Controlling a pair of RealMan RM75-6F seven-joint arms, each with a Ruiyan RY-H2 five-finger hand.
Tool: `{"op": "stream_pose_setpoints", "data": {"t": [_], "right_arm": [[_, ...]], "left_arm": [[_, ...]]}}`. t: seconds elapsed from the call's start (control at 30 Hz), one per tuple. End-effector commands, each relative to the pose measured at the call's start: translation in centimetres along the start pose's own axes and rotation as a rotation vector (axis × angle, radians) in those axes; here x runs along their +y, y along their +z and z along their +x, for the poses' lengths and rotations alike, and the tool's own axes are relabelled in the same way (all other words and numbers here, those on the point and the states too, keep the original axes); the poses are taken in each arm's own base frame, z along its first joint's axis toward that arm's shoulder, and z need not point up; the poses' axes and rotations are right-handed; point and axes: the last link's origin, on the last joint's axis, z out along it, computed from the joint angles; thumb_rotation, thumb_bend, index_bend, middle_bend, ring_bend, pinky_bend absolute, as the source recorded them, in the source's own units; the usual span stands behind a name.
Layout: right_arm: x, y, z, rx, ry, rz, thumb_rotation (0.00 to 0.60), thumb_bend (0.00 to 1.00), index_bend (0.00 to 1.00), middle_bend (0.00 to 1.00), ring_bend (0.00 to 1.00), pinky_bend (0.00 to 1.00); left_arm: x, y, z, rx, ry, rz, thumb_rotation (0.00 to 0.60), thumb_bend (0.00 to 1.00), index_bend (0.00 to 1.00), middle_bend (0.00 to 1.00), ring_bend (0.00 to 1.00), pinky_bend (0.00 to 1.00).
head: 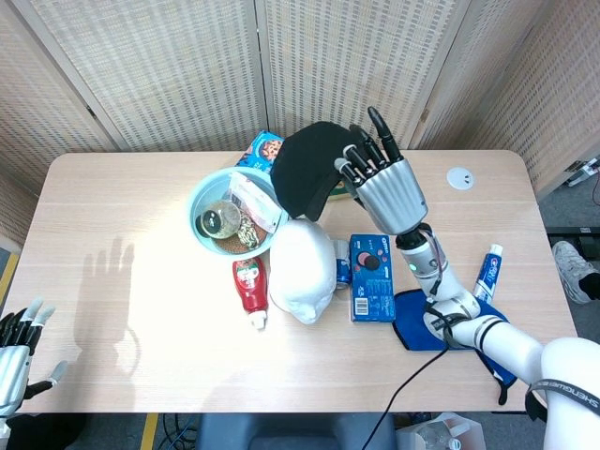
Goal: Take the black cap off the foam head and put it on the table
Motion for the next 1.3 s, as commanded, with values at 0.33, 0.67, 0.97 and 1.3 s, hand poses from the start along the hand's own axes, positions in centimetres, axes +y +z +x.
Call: {"op": "stream_pose_setpoints", "data": {"t": [0.33,0.67,0.97,1.3], "right_arm": [[3.4,-3.5,-1.2,-0.097,-0.028,-0.06,0.6,0.61,0.98,0.52,0.23,0.0],[4.1,-6.9,-3.8,-0.184,0.016,-0.136,0.6,0.61,0.98,0.52,0.23,0.0],[3.3,-9.6,-5.8,-0.221,0.111,-0.213,0.6,0.61,0.98,0.52,0.23,0.0],[2.1,-14.0,-5.8,-0.239,0.194,-0.22,0.6,0.61,0.98,0.52,0.23,0.0]], "left_arm": [[0.4,0.0,-0.2,-0.005,0.005,-0.006,0.6,0.25,0.0,0.0,0.0,0.0],[0.7,-0.2,-0.1,-0.002,0.011,-0.004,0.6,0.25,0.0,0.0,0.0,0.0],[0.9,-0.2,-0.1,-0.005,0.014,-0.004,0.6,0.25,0.0,0.0,0.0,0.0],[0.6,-0.3,-0.2,-0.008,0.013,0.003,0.6,0.25,0.0,0.0,0.0,0.0]]}}
